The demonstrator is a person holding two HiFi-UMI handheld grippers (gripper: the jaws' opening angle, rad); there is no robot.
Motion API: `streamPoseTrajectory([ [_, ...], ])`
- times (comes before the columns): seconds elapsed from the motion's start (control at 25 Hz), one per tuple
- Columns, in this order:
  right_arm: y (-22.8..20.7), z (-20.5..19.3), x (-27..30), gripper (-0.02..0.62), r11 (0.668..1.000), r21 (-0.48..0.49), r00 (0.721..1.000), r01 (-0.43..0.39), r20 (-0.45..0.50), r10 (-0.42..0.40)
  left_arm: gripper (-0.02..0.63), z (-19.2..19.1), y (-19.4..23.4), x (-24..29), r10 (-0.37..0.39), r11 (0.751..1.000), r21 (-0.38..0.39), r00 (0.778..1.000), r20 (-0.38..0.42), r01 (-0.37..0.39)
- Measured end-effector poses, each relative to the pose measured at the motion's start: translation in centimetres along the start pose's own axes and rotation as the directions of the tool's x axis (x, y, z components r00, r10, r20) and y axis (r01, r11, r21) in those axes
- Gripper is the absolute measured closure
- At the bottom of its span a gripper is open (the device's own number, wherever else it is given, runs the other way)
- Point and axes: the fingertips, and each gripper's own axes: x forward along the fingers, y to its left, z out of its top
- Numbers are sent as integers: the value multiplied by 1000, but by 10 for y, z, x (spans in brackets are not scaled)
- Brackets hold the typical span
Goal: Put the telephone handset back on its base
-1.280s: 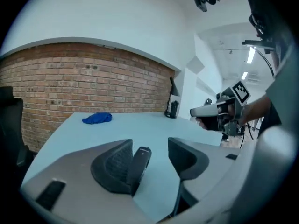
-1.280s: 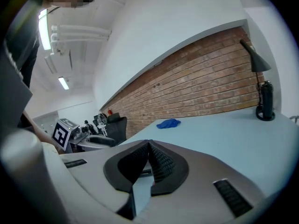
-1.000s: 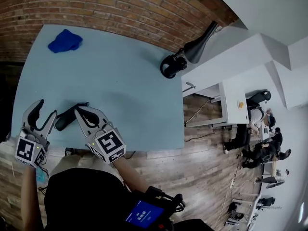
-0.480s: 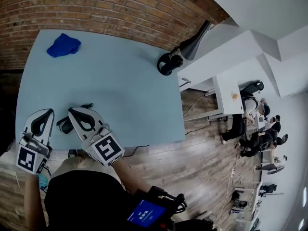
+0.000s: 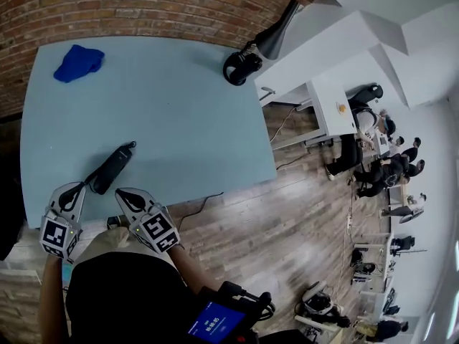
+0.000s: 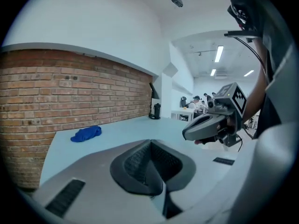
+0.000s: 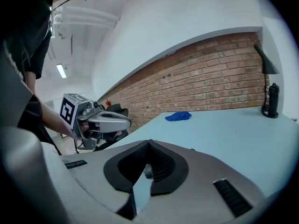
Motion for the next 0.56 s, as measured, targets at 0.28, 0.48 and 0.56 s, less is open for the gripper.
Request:
streamPoseTrajectory([
  [0.28, -8, -9, -2, 578, 996, 37, 997, 80, 3, -80, 577, -29, -3, 9, -57, 998, 19, 996, -65, 58],
  [0.48, -15, -16, -8, 578, 992, 58, 994, 111, -1, -111, 577, -33, -13, 21, -97, 995, 24, 993, -69, 99],
  [0.56, -20, -20, -13, 578, 990, 62, 992, 125, -8, -124, 577, -32, -19, 29, -112, 993, 20, 992, -62, 113],
])
